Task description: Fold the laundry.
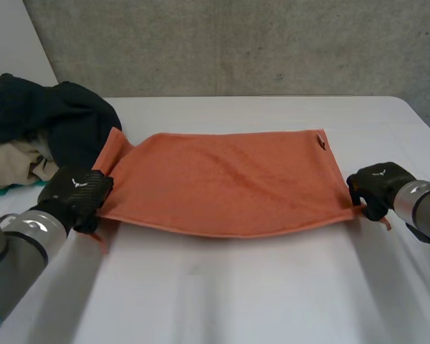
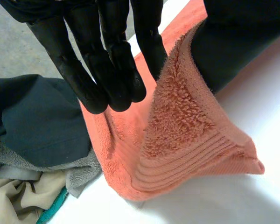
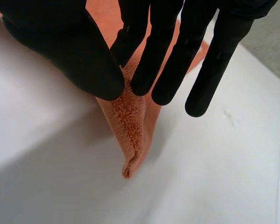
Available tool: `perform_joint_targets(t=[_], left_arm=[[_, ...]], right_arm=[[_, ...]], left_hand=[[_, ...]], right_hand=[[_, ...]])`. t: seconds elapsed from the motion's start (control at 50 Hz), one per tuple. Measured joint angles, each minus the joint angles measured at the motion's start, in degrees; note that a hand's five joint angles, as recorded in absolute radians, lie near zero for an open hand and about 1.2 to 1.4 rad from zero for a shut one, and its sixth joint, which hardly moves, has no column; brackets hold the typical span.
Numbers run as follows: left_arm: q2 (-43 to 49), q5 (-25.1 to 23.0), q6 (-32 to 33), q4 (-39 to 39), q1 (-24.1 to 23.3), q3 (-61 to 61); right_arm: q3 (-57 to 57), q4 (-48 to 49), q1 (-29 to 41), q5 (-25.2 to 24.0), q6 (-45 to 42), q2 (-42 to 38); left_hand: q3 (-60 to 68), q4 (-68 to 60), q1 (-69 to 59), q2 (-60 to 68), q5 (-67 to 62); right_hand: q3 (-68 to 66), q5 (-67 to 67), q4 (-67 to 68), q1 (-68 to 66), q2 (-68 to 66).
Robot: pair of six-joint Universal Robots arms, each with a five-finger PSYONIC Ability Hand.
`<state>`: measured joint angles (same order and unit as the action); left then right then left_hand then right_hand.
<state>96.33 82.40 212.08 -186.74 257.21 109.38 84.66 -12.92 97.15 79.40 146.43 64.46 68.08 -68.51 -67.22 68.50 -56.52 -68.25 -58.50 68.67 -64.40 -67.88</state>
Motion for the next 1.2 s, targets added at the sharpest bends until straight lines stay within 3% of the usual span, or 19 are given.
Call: perform_joint_targets(t=[0.12, 0.2, 0.32, 0.42, 0.56, 0.68, 0.8, 1.0, 1.2], left_arm=[[-3.3, 0.0, 3.1, 13.0, -0.8, -1.7], [-4.6, -0.2, 9.6, 25.3, -2.1, -2.4], [-1.9, -0.3, 17.9, 30.6, -3.2, -4.8], [4.5, 0.6, 19.7, 24.6, -3.9, -10.9], [15.1, 2.2, 18.0, 6.6, -6.1, -30.2], [17.4, 3.5, 11.7, -11.3, -6.9, -50.7], [16.9, 3.7, 5.1, -15.9, -6.9, -59.1], [14.8, 3.4, 1.7, -10.7, -6.2, -51.1], [14.7, -0.3, -0.2, -13.2, -5.8, -24.2]], right_arm=[[0.7, -12.0, -2.0, 0.7, -10.0, 3.3], [2.5, -24.5, -4.5, 1.6, -21.2, 6.7], [2.8, -28.4, -5.6, 2.0, -28.9, 7.9], [-0.9, -23.5, -4.0, 2.4, -26.1, 4.8], [-15.5, -11.6, -0.7, 5.2, -14.0, -0.9], [-29.1, 5.0, 0.3, 9.7, -0.4, 1.9], [-32.4, 14.4, 0.4, 11.5, 3.6, 5.9], [-28.7, 12.4, 0.6, 9.8, 2.4, 7.2], [-13.9, 9.1, -1.1, 5.1, -0.4, 1.6]], left_hand=[[0.0, 0.0, 0.0, 0.0, 0.0], [0.0, 0.0, 0.0, 0.0, 0.0], [0.1, 0.0, 0.0, 0.0, 0.0], [0.1, 0.0, 0.0, 0.1, 0.0], [0.1, -0.1, 0.0, 0.1, 0.0], [0.1, -0.1, 0.0, 0.1, 0.0], [0.1, -0.1, 0.0, 0.1, 0.0], [0.1, -0.1, 0.0, 0.2, 0.0], [0.1, -0.1, 0.0, 0.2, 0.0]], right_hand=[[0.0, 0.0, 0.0, 0.0, 0.0], [0.0, 0.0, 0.0, 0.0, 0.0], [0.0, 0.0, 0.0, 0.0, 0.0], [0.0, 0.0, 0.0, 0.0, 0.0], [-0.1, -0.1, 0.0, 0.0, 0.0], [-0.1, -0.1, 0.0, 0.0, 0.0], [-0.1, -0.4, 0.0, 0.0, 0.0], [-0.1, -0.5, 0.0, 0.0, 0.0], [-0.1, -0.5, 0.0, 0.0, 0.0]])
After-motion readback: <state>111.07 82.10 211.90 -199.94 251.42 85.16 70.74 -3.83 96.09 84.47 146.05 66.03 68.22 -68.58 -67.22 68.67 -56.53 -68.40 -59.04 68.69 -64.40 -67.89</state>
